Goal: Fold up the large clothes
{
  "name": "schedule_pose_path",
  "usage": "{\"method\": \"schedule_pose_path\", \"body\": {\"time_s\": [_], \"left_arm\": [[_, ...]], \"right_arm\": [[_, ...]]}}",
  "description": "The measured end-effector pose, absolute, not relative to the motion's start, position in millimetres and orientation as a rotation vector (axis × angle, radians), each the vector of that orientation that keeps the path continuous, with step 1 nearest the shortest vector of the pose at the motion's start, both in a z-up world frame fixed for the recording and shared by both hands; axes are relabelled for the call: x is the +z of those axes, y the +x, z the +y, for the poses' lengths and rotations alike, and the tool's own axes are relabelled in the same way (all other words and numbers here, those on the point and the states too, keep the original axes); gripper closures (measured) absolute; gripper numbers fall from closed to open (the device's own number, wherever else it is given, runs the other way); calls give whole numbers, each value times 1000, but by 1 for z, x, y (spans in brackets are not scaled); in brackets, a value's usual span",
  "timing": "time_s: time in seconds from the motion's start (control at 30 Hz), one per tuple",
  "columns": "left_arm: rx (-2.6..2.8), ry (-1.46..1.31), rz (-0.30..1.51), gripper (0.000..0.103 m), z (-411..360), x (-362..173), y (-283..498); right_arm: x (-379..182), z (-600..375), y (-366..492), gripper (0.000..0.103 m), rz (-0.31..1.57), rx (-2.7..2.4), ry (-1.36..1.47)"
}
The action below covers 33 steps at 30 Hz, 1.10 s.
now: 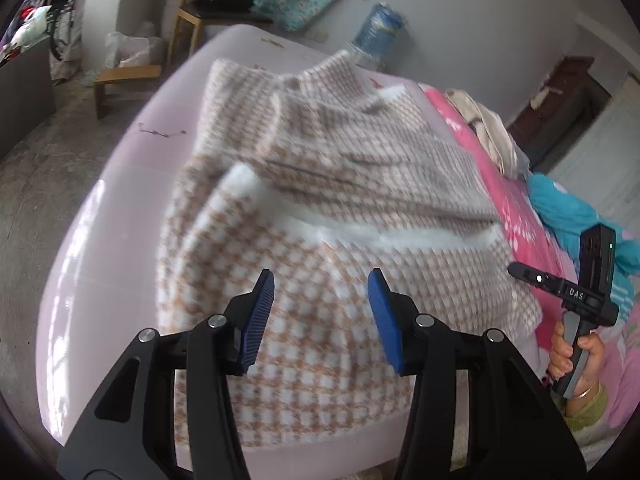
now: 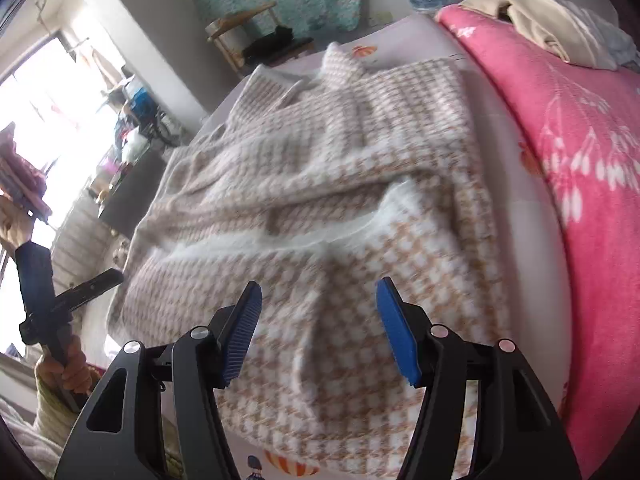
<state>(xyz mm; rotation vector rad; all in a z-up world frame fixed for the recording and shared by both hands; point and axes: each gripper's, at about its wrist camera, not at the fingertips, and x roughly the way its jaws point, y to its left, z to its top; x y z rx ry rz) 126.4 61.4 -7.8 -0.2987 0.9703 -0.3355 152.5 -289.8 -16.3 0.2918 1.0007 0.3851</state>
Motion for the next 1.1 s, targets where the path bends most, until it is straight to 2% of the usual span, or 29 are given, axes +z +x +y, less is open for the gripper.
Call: {"method": "schedule_pose_path", "body": {"time_s": [0.1, 0.17, 0.2, 0.23, 0.3, 0.33, 0.37, 0.4, 0.47, 0.63, 0.73, 0.77, 0.8, 0.83, 0.93, 0.97, 1.03, 1.1], "left_arm": [[-262, -151, 1061, 57, 32, -32, 131], [-214, -52, 1016, 57, 18, -31, 125], [-195, 6, 1001, 60, 9, -31, 123], [-179, 70, 985, 62, 2, -32, 121], [-155, 176, 948, 67, -9, -36, 116], [-158, 186, 937, 71, -11, -35, 114], [-166, 182, 931, 83, -12, -33, 113], [-169, 174, 926, 91, -11, -31, 113], [-175, 161, 915, 97, -10, -24, 113], [-146, 151, 820, 98, -1, 11, 114], [-144, 115, 841, 98, 3, 4, 125], [-150, 103, 870, 97, 5, -7, 131], [-155, 98, 915, 90, 5, -20, 137], [-162, 78, 913, 89, 7, -26, 139], [-162, 46, 914, 82, 15, -18, 136], [-152, 32, 900, 77, 21, -13, 133], [-151, -11, 867, 74, 33, -3, 129], [-163, -62, 846, 66, 41, 5, 128]], "right_arm": [[-30, -272, 156, 44, 1048, 388, 225], [-37, -265, 156, 46, 1048, 373, 190], [-35, -261, 153, 57, 1031, 361, 150], [-34, -256, 151, 62, 1024, 349, 102], [-34, -248, 146, 85, 1012, 338, 30], [-35, -245, 145, 89, 1013, 346, 17], [-35, -243, 145, 94, 1012, 346, 12], [-33, -241, 143, 97, 1003, 341, 1], [-22, -241, 141, 98, 960, 319, -19], [18, -244, 138, 99, 838, 301, 3], [12, -239, 148, 99, 828, 284, -14], [3, -237, 155, 98, 843, 283, -10], [-11, -236, 163, 98, 881, 280, -9], [-26, -236, 170, 98, 924, 285, 6], [-36, -244, 173, 98, 960, 301, 80], [-31, -248, 171, 94, 957, 303, 101], [-19, -255, 166, 85, 936, 308, 125], [-7, -254, 159, 63, 907, 315, 111]]}}
